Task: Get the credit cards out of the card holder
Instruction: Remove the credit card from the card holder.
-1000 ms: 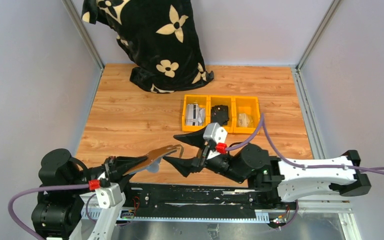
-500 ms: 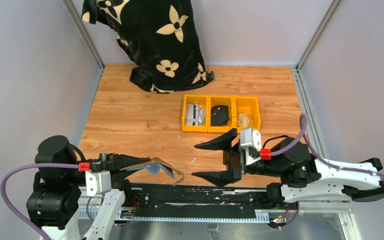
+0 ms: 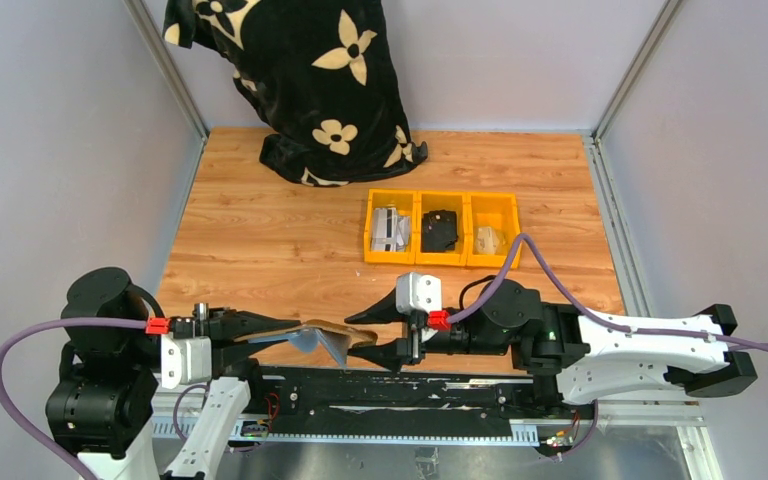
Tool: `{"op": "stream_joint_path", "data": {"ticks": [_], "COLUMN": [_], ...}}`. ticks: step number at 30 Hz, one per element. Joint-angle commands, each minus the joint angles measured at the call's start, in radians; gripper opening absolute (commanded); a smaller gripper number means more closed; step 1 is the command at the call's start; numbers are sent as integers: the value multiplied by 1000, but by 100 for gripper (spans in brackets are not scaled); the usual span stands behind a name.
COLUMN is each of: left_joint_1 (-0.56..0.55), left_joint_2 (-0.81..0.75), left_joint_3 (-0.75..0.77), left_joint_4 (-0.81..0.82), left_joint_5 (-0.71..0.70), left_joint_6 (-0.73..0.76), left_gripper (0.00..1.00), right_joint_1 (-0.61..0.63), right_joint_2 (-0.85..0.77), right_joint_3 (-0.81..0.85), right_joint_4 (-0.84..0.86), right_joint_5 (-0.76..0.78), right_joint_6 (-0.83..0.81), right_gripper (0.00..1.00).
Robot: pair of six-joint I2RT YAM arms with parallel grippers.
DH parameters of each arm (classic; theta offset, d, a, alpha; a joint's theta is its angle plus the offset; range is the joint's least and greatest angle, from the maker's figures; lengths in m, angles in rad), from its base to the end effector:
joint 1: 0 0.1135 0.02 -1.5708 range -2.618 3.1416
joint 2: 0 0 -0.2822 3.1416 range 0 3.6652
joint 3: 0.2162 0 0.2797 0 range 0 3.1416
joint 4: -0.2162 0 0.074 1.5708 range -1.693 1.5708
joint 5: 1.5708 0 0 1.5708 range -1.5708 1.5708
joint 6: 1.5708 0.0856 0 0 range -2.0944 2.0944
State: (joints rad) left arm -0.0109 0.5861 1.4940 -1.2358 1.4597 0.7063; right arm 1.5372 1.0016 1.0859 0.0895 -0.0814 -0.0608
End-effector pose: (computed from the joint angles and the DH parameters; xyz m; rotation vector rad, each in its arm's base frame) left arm -0.0162 -0.0849 0.4950 1.3397 1.0025 -0.8413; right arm 0.0029 0.2921 0.4615 -1.1422 1.0086 1.2655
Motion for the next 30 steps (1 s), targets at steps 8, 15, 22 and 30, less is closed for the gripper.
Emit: {"op": "stream_joint_path", "data": {"ticks": [8,15,22,30], "left_joint_1": [-6,-6,-6,-6], "left_joint_2": [35,57,58,64], "left_joint_3": [34,35,41,48], "left_joint_4": [-4,-5,-5,-6], "left_joint_5": [68,78,86,108], "left_joint_6": [-48,-70,-85,-114], "left_gripper": [0,0,0,0], "right_joint_1": [52,120,198,202], "right_joint_2": [10,137,178,149], "right_joint_3": [13,54,16,5], "right_joint_4": [142,325,502,511], "right_joint_5": [127,106,384,331], "right_joint_6": [-62,-90,-195,-222], "right_gripper": [54,75,77,51]}}
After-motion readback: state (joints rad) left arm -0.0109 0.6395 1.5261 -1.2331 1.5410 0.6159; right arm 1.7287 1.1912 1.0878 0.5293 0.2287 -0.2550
